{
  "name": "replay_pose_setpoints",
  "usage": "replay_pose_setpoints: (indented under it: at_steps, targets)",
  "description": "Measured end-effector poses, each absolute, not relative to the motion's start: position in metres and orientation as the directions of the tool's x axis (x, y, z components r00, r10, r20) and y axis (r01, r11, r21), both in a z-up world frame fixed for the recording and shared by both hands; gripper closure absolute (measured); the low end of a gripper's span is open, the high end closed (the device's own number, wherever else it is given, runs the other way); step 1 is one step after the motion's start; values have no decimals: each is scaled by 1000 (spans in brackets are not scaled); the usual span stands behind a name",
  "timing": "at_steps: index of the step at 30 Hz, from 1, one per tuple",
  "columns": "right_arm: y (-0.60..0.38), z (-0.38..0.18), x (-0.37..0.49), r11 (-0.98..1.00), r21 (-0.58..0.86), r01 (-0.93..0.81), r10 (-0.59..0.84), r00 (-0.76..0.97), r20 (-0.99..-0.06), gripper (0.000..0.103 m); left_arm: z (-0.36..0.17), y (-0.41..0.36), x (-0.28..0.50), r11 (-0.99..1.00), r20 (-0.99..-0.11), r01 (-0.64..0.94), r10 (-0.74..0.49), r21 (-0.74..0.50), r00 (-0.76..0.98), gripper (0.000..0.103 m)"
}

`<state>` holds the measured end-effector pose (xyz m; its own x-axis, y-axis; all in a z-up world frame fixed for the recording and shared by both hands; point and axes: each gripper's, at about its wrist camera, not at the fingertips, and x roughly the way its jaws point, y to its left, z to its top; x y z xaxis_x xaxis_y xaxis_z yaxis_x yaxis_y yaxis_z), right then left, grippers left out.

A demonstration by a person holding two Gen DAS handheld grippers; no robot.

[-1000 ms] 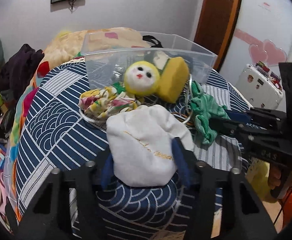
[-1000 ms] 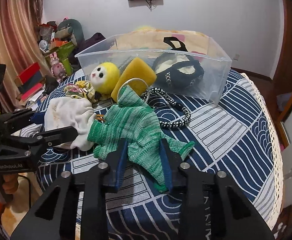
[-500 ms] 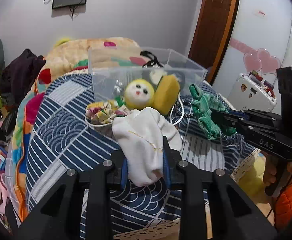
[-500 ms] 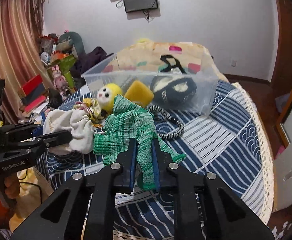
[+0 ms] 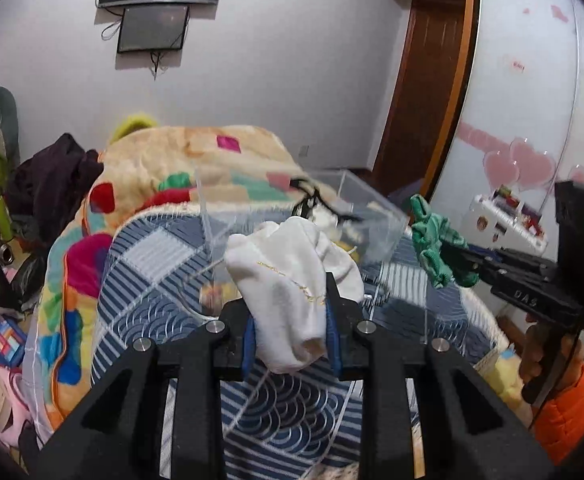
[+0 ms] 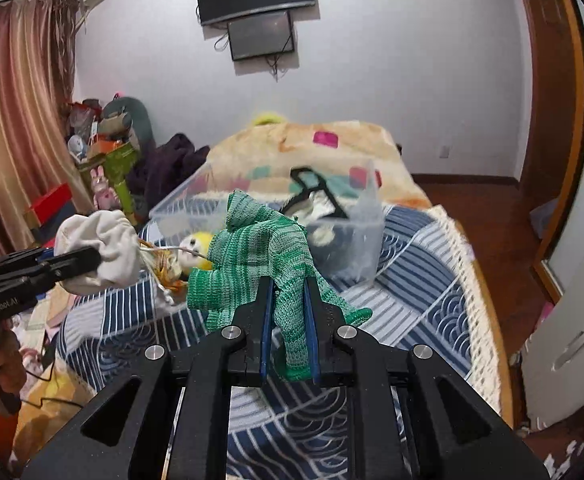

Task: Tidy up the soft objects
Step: 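Carry the green sock into the box with the right tool while the left drops the white cloth in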

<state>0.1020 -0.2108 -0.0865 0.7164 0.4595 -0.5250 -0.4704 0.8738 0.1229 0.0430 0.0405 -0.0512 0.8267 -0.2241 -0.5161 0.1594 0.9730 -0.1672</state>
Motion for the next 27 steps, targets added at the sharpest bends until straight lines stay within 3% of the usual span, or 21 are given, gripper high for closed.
replay_pose_setpoints:
  at_steps: [8, 14, 20, 27]
  targets:
    - [-208, -65, 116, 882, 115, -456, 455, 763, -460, 90, -16, 41, 59, 982, -432, 142, -181, -121, 884, 75]
    - [-204, -50, 130, 880, 112, -461, 463, 783, -415, 90, -10, 40, 85, 990, -423, 104, -136, -100, 896, 75]
    - [-192, -44, 149, 881, 99, -463, 461, 792, -401, 90, -20, 37, 119, 994, -459, 74, -101, -77, 882, 75]
    - [-176, -57, 173, 884, 79, -460, 443, 772, -457, 90, -47, 27, 161, 994, -555, 84, -109, -70, 825, 75]
